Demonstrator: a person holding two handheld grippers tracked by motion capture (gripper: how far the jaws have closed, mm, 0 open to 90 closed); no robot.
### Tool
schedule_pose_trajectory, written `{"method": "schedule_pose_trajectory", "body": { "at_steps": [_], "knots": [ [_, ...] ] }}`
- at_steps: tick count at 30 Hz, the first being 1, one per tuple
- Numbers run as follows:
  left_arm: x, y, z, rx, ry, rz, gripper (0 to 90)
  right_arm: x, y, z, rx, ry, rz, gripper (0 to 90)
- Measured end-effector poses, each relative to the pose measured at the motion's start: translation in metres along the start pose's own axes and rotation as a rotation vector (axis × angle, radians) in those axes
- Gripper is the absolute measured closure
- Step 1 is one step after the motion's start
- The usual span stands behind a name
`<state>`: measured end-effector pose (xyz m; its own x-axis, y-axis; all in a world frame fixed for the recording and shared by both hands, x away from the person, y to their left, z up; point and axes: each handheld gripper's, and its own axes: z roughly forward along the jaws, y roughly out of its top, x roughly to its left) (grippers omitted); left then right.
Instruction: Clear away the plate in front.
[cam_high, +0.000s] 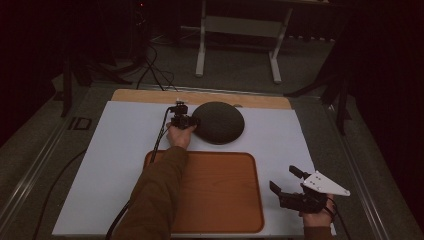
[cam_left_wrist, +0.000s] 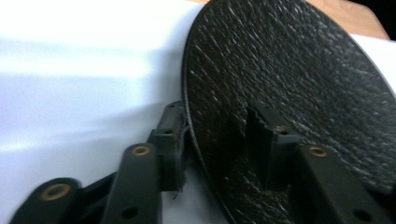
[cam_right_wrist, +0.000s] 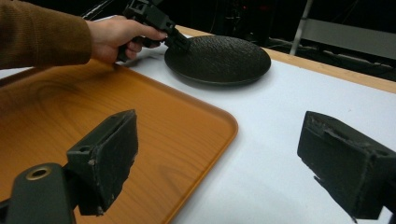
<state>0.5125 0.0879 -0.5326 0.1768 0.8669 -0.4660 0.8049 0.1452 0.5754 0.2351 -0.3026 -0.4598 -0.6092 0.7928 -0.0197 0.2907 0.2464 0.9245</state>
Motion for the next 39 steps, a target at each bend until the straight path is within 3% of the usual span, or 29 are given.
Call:
{"method": "schedule_pose_trajectory", "body": {
  "at_steps": [2,6,11,13,15,16,18,20,23,24,25,26,29,34,39],
  "knots": [
    [0.002,0.001,0.0,-0.002,-0.036,-0.043,68.2,0.0,0.0,0.0,0.002,0.001,-0.002,12.1],
    [-0.003,0.006,-0.007,-0.043,-0.106,-0.083,78.3,0.0,0.0,0.001,0.005,0.004,0.0,12.1],
    [-0.018,0.018,-0.019,-0.132,-0.219,-0.09,83.8,0.001,0.0,0.001,0.008,0.006,-0.002,12.2],
    [-0.026,0.02,-0.019,-0.158,-0.275,-0.097,79.7,0.0,0.0,0.0,0.005,0.001,-0.005,12.2],
    [-0.036,0.02,-0.014,-0.135,-0.247,-0.07,65.6,0.0,0.0,0.0,-0.003,-0.002,-0.002,12.2],
    [-0.04,0.018,-0.011,-0.131,-0.236,-0.048,65.3,0.0,0.0,0.0,-0.002,-0.002,-0.001,12.2],
    [-0.046,0.014,-0.004,-0.138,-0.249,-0.068,55.9,0.0,0.001,0.001,-0.003,0.004,-0.008,12.2],
    [-0.052,0.012,0.0,-0.139,-0.235,-0.078,55.4,0.001,0.001,0.001,-0.001,0.004,-0.009,12.2],
    [-0.061,0.012,0.002,-0.129,-0.181,-0.059,58.4,0.0,0.001,0.002,0.001,0.005,-0.012,12.2],
    [-0.064,0.012,0.003,-0.115,-0.157,-0.05,71.4,0.0,0.001,0.002,-0.001,0.006,-0.011,12.2],
    [-0.067,0.011,0.004,-0.096,-0.142,-0.045,71.4,0.0,0.001,0.002,-0.001,0.006,-0.011,12.2],
    [-0.07,0.011,0.005,-0.083,-0.139,-0.045,76.8,0.0,0.001,0.001,-0.002,0.006,-0.01,12.2],
    [-0.077,0.007,0.008,-0.07,-0.18,-0.09,81.7,0.0,0.001,0.001,-0.004,0.007,-0.008,12.2],
    [-0.072,0.003,0.013,-0.034,-0.265,-0.233,85.8,0.0,0.001,-0.001,-0.006,0.006,-0.008,12.3],
    [-0.071,0.001,0.012,-0.002,-0.28,-0.278,86.5,-0.001,0.0,-0.003,-0.009,-0.001,-0.003,12.3]
  ]
}}
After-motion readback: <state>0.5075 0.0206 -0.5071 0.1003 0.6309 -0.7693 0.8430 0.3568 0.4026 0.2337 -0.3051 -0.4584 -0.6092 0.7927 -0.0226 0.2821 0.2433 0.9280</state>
